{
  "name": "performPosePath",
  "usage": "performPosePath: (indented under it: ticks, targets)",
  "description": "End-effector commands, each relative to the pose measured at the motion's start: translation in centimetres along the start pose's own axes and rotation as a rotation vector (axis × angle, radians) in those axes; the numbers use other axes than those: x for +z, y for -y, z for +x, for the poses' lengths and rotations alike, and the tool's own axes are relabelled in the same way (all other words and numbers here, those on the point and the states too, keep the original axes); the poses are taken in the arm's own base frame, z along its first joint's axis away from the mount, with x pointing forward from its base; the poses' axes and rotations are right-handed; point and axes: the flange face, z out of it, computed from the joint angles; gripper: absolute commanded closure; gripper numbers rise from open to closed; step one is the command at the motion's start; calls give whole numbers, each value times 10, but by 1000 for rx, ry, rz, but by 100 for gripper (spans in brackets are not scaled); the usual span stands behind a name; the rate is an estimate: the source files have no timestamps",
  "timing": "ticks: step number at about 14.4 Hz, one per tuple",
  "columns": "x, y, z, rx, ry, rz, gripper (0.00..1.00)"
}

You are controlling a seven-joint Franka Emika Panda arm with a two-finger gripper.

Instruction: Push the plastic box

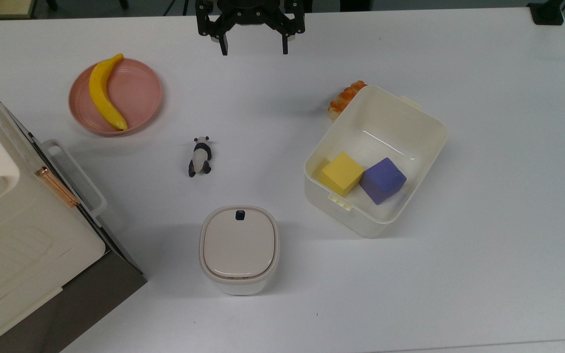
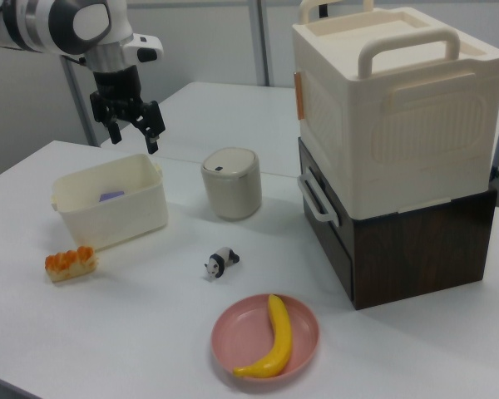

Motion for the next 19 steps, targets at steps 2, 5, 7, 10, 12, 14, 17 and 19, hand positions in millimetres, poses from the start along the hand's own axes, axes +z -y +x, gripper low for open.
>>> performPosePath:
  ticks: [2, 5, 7, 10, 12, 14, 17, 19]
  targets:
    - [1, 11, -7, -1, 23, -21, 0]
    - [5, 12, -5, -12, 23, -24, 0]
    - [7, 12, -3, -14, 24, -25, 0]
    - [8, 13, -4, -15, 29, -25, 0]
    - [9, 15, -4, -21, 31, -25, 0]
    - [8, 14, -5, -23, 29, -25, 0]
    - [8, 17, -5, -27, 32, -25, 0]
    - [9, 23, -5, -36, 34, -23, 0]
